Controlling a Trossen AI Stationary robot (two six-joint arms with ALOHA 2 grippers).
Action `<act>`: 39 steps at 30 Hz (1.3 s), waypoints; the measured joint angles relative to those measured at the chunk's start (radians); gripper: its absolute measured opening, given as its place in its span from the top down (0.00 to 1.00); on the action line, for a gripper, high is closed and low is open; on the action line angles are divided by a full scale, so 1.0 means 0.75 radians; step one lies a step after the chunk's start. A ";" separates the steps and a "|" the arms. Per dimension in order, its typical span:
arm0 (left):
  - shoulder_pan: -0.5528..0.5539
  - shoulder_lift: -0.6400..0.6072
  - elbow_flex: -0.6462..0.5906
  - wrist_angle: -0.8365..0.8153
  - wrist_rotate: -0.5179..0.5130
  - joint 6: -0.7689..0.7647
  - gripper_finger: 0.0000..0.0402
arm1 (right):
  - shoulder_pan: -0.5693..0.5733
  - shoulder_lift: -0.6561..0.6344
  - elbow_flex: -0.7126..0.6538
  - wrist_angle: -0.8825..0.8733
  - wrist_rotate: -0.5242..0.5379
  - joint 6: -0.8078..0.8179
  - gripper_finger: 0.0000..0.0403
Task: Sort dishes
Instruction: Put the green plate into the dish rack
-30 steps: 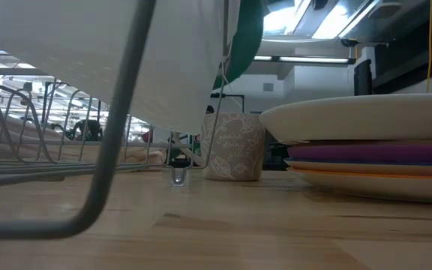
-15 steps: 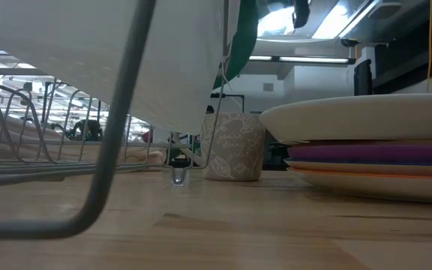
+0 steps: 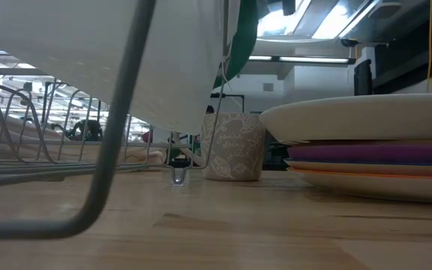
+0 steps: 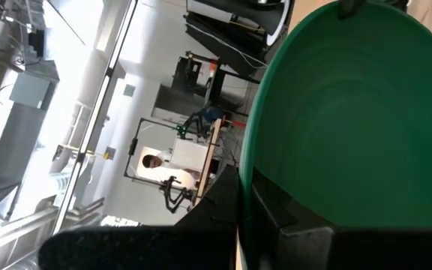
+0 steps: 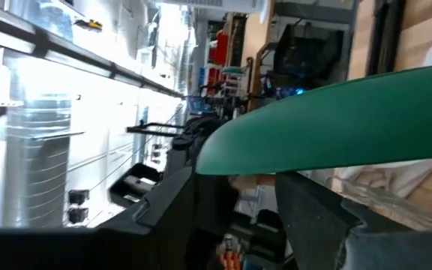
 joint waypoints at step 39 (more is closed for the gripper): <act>-0.060 0.150 0.001 0.018 0.000 0.026 0.96 | 0.000 0.156 0.005 0.135 0.030 -0.133 0.92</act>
